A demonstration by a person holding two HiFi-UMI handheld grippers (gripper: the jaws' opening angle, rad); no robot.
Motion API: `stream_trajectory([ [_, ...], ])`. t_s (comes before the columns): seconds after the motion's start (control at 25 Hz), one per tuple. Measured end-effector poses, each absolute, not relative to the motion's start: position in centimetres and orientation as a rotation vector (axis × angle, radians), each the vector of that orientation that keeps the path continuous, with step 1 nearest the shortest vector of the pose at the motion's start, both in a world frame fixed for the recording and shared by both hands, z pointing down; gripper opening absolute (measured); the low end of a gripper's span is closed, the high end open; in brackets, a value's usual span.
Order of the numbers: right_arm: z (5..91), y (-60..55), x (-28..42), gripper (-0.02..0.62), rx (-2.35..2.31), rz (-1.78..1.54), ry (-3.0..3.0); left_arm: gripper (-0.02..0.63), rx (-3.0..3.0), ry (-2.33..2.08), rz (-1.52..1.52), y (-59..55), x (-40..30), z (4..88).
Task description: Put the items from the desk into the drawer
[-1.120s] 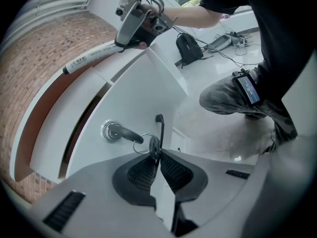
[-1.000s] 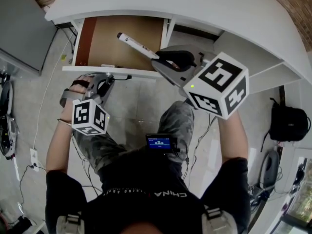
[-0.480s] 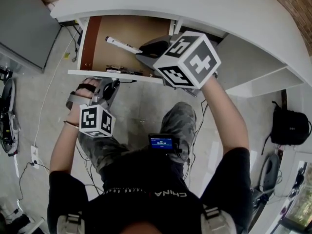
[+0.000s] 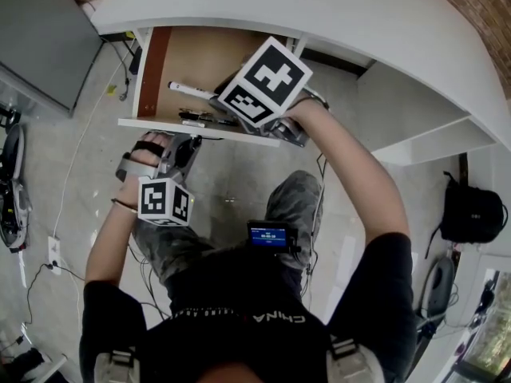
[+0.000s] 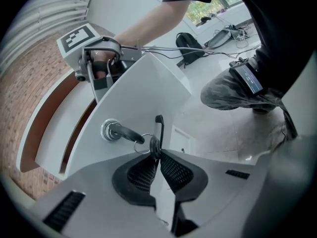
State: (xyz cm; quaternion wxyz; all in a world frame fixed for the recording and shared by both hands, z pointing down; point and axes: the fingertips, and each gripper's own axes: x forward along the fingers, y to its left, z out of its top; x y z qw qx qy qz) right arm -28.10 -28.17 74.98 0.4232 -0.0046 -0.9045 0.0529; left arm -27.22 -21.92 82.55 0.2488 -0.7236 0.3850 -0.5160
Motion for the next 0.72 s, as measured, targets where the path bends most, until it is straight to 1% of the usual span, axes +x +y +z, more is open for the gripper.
stream_trajectory([
  [0.28,78.4,-28.2,-29.0,0.074,-0.041,0.052,-2.085,0.034,-1.963,1.05,-1.411,-22.0,-27.3,82.6],
  [0.72,81.7,-29.0,-29.5,0.074,-0.023,0.032,-1.955,0.034,-1.983,1.055,-1.403,-21.9,-27.3,82.6],
])
